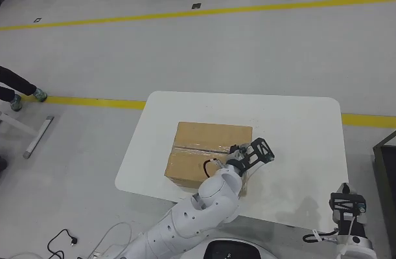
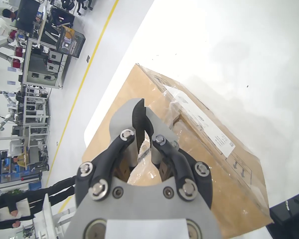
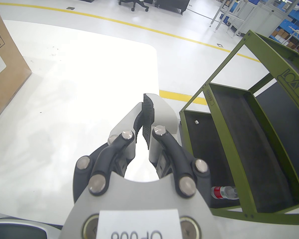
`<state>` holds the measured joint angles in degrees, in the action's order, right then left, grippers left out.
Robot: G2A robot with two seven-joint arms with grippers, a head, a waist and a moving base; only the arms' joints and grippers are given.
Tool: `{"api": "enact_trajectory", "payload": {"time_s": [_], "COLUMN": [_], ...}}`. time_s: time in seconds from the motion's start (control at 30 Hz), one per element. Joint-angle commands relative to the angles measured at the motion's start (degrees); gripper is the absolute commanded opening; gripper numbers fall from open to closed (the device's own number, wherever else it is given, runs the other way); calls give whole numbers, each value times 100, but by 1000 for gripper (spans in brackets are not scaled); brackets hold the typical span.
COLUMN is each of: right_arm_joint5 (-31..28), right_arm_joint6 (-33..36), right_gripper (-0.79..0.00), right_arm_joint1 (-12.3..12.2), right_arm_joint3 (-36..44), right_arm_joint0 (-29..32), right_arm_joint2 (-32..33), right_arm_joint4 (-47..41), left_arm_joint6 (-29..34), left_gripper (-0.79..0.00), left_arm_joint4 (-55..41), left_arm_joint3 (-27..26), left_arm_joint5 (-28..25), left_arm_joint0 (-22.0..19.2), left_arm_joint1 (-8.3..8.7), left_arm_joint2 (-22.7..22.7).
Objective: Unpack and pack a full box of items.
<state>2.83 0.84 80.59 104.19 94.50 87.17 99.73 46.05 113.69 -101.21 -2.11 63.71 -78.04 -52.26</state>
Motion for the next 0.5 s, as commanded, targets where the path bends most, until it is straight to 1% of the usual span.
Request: {"api": "enact_trajectory", "payload": {"time_s": [0.0, 0.37, 0.47], "right_arm_joint5": [0, 0, -148], "right_arm_joint6": [0, 0, -26], "right_gripper": [-785, -785, -785], "right_arm_joint1": [0, 0, -11], "right_arm_joint3": [0, 0, -1], "right_arm_joint0": [0, 0, -14], "right_arm_joint2": [0, 0, -49], "right_arm_joint4": [0, 0, 55], "left_arm_joint6": [-68, -68, -134], "left_gripper": [0, 0, 0], "left_arm_joint4": [-95, -95, -105], "left_arm_joint3": [-160, -160, -145], "left_arm_joint5": [-109, -109, -90], "left_arm_joint0": [59, 59, 100], "left_arm_joint1": [3, 3, 4], "left_arm_joint2": [-43, -43, -68]}}
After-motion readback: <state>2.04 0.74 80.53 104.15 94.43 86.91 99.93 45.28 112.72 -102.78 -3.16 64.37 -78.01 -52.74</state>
